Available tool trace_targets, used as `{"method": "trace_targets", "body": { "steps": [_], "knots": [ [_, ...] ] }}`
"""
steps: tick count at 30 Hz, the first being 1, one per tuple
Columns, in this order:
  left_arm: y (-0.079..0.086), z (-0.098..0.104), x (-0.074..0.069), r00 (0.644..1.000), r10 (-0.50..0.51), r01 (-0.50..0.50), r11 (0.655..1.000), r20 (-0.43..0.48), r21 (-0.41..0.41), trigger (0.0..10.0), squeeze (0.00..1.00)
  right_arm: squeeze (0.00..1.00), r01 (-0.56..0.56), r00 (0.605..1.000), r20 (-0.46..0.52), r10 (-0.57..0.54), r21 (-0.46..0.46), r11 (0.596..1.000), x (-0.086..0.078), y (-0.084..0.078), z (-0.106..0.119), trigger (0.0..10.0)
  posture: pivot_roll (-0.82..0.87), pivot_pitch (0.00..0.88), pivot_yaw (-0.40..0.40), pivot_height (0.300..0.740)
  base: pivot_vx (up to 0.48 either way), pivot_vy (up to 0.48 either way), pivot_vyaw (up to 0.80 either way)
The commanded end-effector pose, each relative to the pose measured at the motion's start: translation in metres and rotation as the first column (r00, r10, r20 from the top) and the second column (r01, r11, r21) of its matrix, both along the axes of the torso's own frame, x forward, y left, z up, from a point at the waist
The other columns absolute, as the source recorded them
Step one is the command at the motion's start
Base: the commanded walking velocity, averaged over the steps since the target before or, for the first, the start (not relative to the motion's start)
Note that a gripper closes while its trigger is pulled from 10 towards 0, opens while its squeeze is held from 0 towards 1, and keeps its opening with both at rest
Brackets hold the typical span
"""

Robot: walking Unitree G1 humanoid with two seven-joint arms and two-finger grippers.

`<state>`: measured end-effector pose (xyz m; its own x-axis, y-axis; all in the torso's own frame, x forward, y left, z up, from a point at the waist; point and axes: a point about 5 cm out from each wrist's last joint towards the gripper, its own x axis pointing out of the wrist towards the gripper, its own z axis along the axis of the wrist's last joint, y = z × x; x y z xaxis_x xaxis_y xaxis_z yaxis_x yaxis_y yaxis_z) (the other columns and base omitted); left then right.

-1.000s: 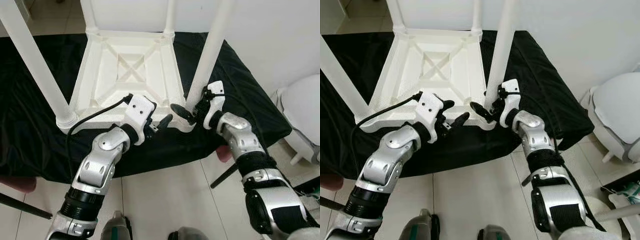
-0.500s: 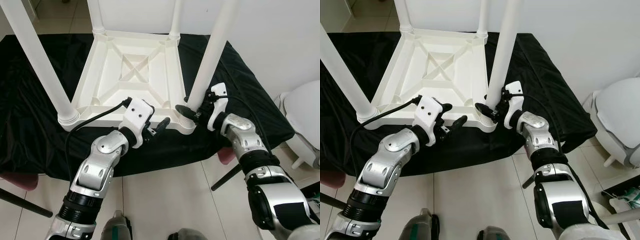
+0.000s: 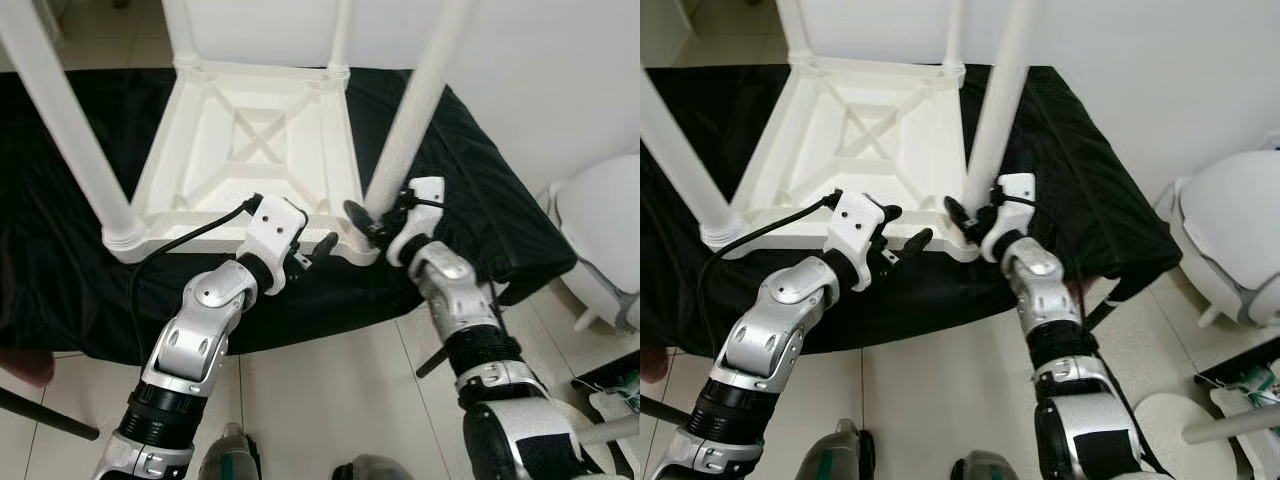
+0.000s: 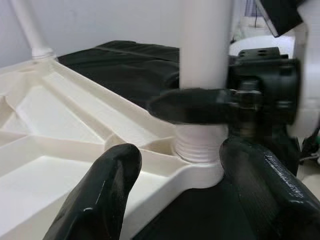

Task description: Building children table

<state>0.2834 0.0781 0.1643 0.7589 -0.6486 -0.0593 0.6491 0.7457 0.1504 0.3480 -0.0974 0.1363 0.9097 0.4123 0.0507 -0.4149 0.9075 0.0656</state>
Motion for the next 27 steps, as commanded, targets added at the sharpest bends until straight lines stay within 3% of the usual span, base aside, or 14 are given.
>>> {"method": "trace_targets", "body": {
  "steps": [1,2,3,6,15,16,21,27],
  "knots": [
    [0.001,-0.001,0.001,0.999,0.047,-0.047,0.999,0.000,0.002,10.0,0.00,0.00,0.129,0.989,-0.081,-0.122,0.087,0.988,-0.001,0.001,-0.009,10.0,0.00,0.016,-0.035,0.740,0.000,0.000,0.00],
    [0.001,-0.001,0.001,0.999,0.047,-0.047,0.999,0.000,0.002,10.0,0.00,0.00,0.129,0.989,-0.081,-0.122,0.087,0.988,-0.001,0.001,-0.009,10.0,0.00,0.016,-0.035,0.740,0.000,0.000,0.00],
    [0.001,0.000,0.002,0.999,0.046,-0.046,0.999,0.001,0.002,10.0,0.00,0.00,0.216,0.974,-0.091,-0.207,0.101,0.971,-0.001,0.000,-0.009,10.0,-0.01,0.014,-0.034,0.740,0.000,0.000,0.00],
    [0.000,0.000,0.002,0.999,0.044,-0.044,0.999,0.004,0.001,10.0,0.00,0.00,0.259,0.964,-0.094,-0.249,0.101,0.961,-0.002,0.002,-0.008,10.0,-0.01,0.014,-0.034,0.740,0.000,0.000,0.00],
    [-0.002,0.001,0.003,0.999,0.041,-0.041,0.999,0.007,-0.004,10.0,0.00,0.00,0.272,0.961,-0.069,-0.267,0.070,0.960,-0.004,-0.002,-0.002,10.0,-0.01,0.011,-0.041,0.740,0.000,0.000,0.00],
    [-0.002,0.001,0.004,0.999,0.043,-0.043,0.999,0.008,-0.004,10.0,0.00,1.00,0.263,0.964,-0.058,-0.259,0.076,0.962,-0.004,-0.005,0.000,10.0,-0.01,0.011,-0.042,0.740,0.000,0.000,0.00],
    [-0.002,0.001,0.004,0.999,0.046,-0.046,0.999,0.008,-0.006,10.0,0.00,1.00,0.239,0.971,-0.039,-0.237,0.080,0.968,-0.005,-0.008,0.003,10.0,-0.01,0.012,-0.046,0.740,0.000,0.000,0.00],
    [-0.002,0.002,0.004,0.999,0.051,-0.051,0.999,0.010,-0.008,10.0,0.00,1.00,0.119,0.993,0.009,-0.120,0.053,0.991,0.002,-0.026,0.010,10.0,-0.01,0.009,-0.046,0.740,0.000,0.000,0.00]
  ]
}}
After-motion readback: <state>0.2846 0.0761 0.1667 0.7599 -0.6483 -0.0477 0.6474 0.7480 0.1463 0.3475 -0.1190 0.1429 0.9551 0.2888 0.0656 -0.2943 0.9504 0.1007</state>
